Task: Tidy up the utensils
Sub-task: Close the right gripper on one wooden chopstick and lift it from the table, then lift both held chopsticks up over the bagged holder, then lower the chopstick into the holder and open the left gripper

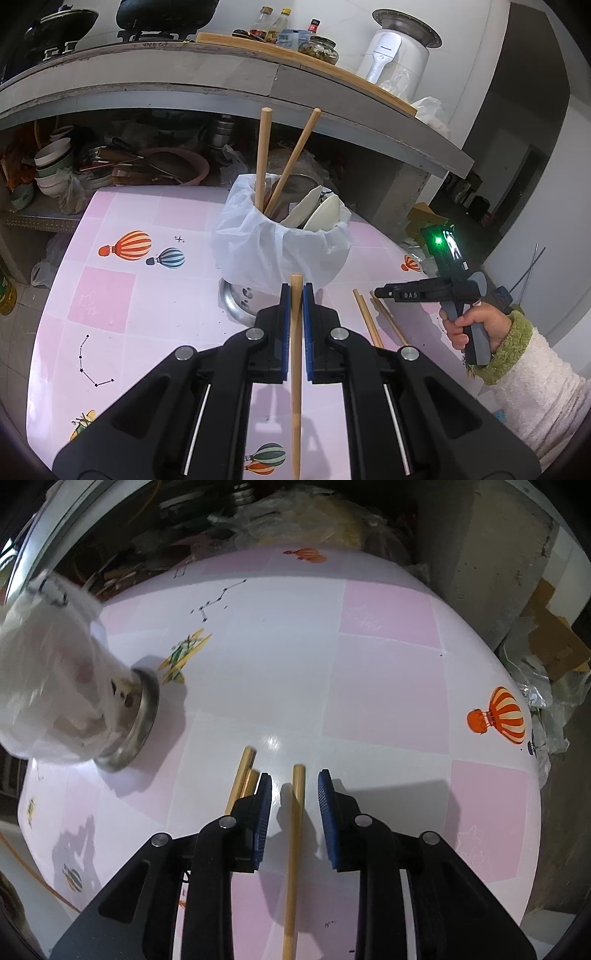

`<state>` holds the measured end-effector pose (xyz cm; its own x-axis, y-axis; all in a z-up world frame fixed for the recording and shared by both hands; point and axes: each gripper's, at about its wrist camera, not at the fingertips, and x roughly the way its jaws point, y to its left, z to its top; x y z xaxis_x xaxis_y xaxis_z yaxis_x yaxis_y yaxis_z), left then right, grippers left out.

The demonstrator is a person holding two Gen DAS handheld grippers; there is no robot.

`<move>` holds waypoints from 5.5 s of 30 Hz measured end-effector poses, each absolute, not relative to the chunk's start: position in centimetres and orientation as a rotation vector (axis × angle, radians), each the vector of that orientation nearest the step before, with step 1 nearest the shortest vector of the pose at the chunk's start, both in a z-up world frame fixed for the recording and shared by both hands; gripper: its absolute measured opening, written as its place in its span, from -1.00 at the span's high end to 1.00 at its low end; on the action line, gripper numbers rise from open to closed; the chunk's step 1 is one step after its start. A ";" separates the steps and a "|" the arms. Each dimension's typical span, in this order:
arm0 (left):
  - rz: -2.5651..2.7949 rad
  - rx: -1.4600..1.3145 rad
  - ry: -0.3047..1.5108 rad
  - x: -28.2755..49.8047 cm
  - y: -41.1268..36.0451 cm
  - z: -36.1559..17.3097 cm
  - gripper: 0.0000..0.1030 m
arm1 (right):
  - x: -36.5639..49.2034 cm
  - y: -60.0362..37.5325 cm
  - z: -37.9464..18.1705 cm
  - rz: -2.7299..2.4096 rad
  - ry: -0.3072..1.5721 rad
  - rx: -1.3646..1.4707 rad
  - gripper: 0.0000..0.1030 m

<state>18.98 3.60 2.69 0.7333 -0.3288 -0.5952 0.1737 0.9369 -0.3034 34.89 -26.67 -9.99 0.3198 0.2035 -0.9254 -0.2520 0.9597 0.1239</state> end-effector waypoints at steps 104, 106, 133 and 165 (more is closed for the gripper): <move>-0.235 -0.120 0.235 21.4 4.1 25.4 0.89 | 20.8 -27.4 8.7 0.499 0.596 0.240 0.87; -0.221 -0.101 0.242 22.6 3.9 25.0 0.89 | 21.0 -27.3 8.6 0.498 0.603 0.238 0.87; -0.210 -0.127 0.467 31.3 4.2 14.2 0.90 | 22.3 -27.1 7.5 0.480 0.629 0.220 0.87; -0.176 -0.118 0.628 31.0 5.2 8.5 0.80 | 21.0 -26.9 10.5 0.480 0.581 0.182 0.87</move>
<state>30.98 5.19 8.53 0.7948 -0.1990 -0.5733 0.1275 0.9784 -0.1629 21.04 -26.89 10.51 0.7301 0.4834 -0.4830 -0.3831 0.8748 0.2965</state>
